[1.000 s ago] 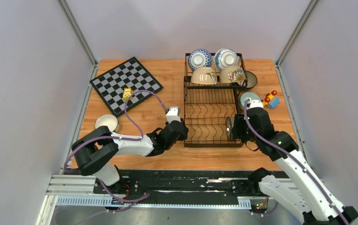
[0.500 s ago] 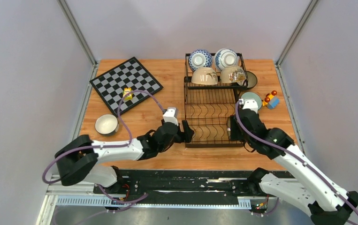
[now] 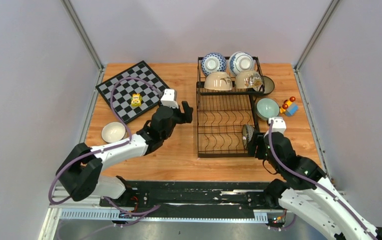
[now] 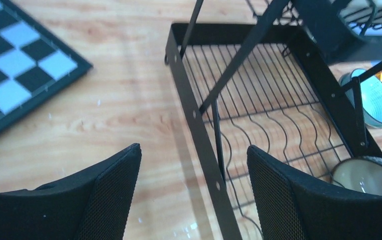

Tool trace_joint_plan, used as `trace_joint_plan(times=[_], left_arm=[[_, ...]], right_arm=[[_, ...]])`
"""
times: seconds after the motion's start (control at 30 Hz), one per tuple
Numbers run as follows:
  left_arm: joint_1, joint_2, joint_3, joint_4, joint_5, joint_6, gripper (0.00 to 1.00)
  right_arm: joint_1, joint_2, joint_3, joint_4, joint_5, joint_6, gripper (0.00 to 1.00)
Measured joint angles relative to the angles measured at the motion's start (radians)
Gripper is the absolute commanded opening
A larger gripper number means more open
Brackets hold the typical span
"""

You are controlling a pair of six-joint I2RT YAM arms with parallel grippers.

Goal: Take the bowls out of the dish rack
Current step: Adjust the dish rack at the center of the board.

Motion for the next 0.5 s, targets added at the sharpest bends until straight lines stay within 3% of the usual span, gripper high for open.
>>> trace_joint_plan(times=[0.23,0.5], left_arm=[[0.089,0.127,-0.042,0.377,0.203,0.208,0.73],[0.096,0.361,-0.034,0.714,0.349,0.29,0.66]], right_arm=[[0.0,-0.093,-0.076,0.035,-0.046,0.02,0.61],[0.0,-0.1,-0.077,0.072,-0.07,0.019,0.61]])
